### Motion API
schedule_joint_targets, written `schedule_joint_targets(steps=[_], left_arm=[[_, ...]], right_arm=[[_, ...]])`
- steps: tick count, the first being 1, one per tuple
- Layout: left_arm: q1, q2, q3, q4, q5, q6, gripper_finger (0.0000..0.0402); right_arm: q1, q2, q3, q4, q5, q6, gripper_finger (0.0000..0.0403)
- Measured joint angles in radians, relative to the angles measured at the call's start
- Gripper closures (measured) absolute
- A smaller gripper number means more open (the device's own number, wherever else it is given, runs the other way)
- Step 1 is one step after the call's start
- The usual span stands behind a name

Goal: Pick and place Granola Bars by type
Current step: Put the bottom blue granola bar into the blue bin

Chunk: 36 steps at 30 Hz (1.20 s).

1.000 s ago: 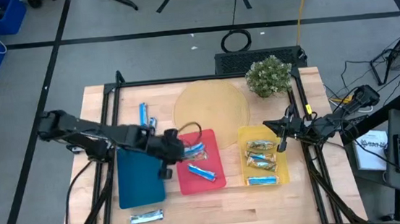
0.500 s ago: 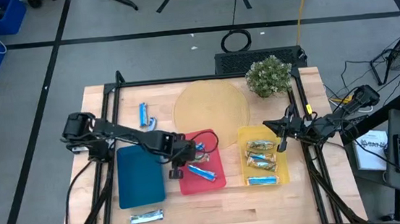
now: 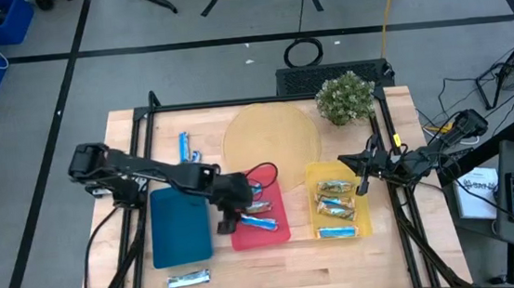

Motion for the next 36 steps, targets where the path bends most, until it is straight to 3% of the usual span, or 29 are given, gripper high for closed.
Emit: schedule_joint_targets(steps=[2,4,6,9,12,14,21,25,32,36], left_arm=[[-0.032,-0.052,-0.003,0.127,0.126,0.006,0.0247],[-0.085,-0.107,-0.003,0.268,0.15,0.03,0.0246],[-0.143,-0.168,-0.011,0.305,0.073,0.071,0.0246],[-0.215,-0.26,-0.051,0.266,-0.171,0.081,0.0246],[-0.271,-0.361,-0.154,0.301,-0.412,0.046,0.0246],[-0.299,-0.439,-0.262,0.391,-0.521,0.025,0.0245],[-0.346,-0.694,-0.777,0.999,-0.66,-0.039,0.0245],[-0.348,-0.787,-0.949,1.214,-0.708,-0.095,0.0245],[-0.348,-0.899,-0.946,1.167,-0.637,0.015,0.0245],[-0.348,-1.0,-0.912,0.976,-0.646,0.047,0.0245]], right_arm=[[0.0,0.0,0.0,-0.004,0.0,0.0,0.0403],[0.0,0.0,0.0,-0.004,0.0,0.0,0.0403],[0.0,0.0,0.0,-0.004,0.0,0.0,0.0403],[0.0,0.0,0.0,-0.004,0.0,0.0,0.0403],[0.0,0.0,0.0,-0.004,0.0,-0.001,0.0403],[0.0,0.0,0.0,-0.003,0.001,-0.01,0.0403],[0.0,-0.002,0.0,0.036,0.018,-0.057,0.0403],[0.0,-0.013,0.0,0.018,0.044,-0.069,0.0403],[0.001,-0.014,0.001,-0.111,-0.313,-0.02,0.0403],[0.001,-0.018,0.001,-0.168,-0.421,0.024,0.0403]])
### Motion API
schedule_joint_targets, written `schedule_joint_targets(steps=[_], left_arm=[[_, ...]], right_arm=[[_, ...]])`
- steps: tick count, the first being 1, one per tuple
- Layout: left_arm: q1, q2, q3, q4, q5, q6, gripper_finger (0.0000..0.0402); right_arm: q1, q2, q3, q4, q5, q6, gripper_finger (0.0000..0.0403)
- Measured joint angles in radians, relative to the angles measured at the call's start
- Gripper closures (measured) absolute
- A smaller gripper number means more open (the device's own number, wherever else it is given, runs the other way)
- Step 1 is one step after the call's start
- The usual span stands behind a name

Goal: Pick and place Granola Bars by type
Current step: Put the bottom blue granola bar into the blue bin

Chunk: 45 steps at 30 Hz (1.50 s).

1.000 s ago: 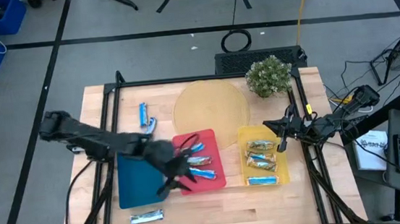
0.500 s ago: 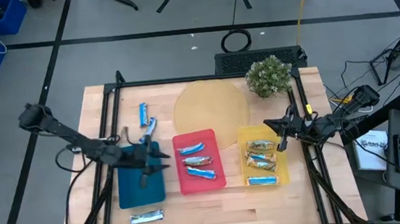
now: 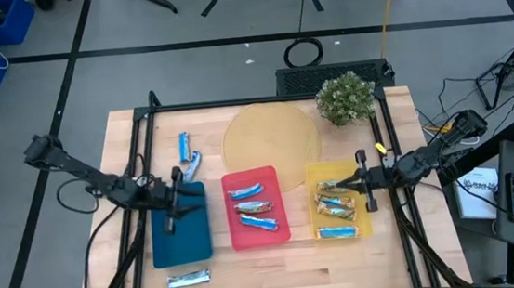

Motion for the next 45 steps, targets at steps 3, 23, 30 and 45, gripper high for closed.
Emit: schedule_joint_targets(steps=[3,23,30,45], left_arm=[[0.0,-0.086,0.034,-0.17,0.009,-0.041,0.0245],[-0.345,0.552,0.671,-0.826,0.133,-0.331,0.0245],[-0.409,0.889,0.949,-1.071,0.223,-0.556,0.0245],[-0.453,1.242,1.021,-1.248,0.298,-0.85,0.0245]], right_arm=[[0.0,-0.013,0.0,0.02,-0.027,0.001,0.0403],[0.0,-0.013,0.0,0.027,-0.002,0.002,0.0403],[0.0,-0.013,-0.001,0.029,-0.002,0.002,0.0403],[0.0,-0.013,-0.001,0.029,0.0,0.002,0.0403]])
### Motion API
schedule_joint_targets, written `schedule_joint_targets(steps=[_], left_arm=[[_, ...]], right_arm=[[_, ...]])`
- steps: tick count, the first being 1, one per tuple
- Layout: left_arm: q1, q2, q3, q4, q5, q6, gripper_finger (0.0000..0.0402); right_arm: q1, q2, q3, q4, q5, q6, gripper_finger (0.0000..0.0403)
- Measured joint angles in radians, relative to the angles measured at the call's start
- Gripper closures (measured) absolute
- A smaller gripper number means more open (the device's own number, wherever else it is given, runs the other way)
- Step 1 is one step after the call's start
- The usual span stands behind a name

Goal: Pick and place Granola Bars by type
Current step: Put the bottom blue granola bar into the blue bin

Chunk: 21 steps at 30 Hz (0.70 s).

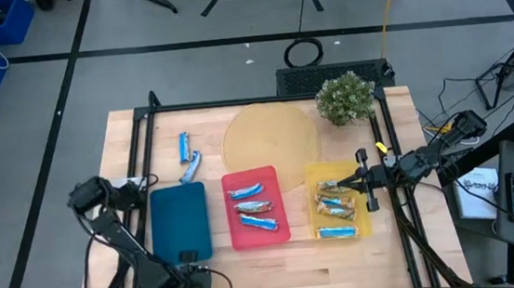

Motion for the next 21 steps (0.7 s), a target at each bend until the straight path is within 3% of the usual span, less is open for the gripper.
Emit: schedule_joint_targets(steps=[4,10,21], left_arm=[[0.0,0.023,-0.001,-0.022,0.015,-0.033,0.0245],[-0.005,0.005,-0.001,-0.019,0.127,-0.086,0.0245],[-0.037,-0.042,0.043,-0.179,0.021,-0.175,0.0245]], right_arm=[[0.0,0.0,0.0,0.0,0.0,0.0,0.0403],[0.0,0.0,0.0,0.0,0.0,0.0,0.0403],[0.0,0.0,0.0,0.0,0.001,0.0,0.0403]])
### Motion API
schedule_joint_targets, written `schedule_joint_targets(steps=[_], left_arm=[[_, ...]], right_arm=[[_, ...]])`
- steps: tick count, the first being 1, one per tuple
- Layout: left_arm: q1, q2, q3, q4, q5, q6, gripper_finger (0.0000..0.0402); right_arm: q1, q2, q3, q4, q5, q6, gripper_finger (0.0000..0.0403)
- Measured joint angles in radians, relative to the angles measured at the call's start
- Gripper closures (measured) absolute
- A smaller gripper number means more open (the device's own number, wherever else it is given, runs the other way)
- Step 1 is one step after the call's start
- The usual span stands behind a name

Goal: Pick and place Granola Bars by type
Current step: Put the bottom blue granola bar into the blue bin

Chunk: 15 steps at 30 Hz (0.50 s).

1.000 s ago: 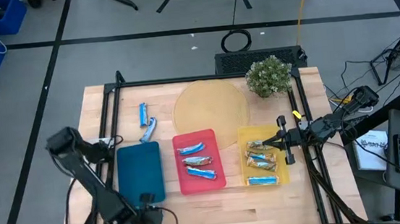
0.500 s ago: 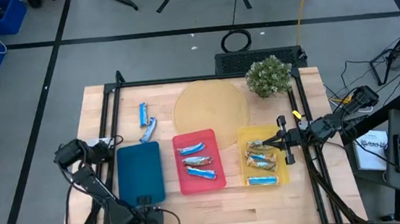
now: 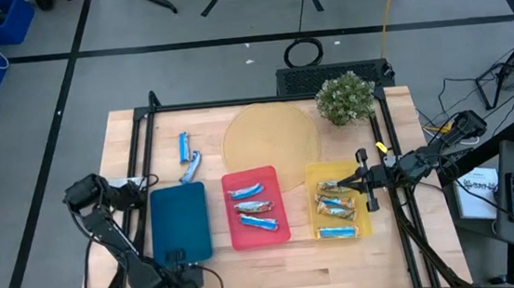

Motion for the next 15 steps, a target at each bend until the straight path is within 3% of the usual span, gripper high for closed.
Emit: schedule_joint_targets(steps=[15], left_arm=[[0.003,0.005,-0.102,-0.012,0.001,-0.125,0.0245]], right_arm=[[0.0,0.0,0.0,0.0,0.0,-0.002,0.0403]])
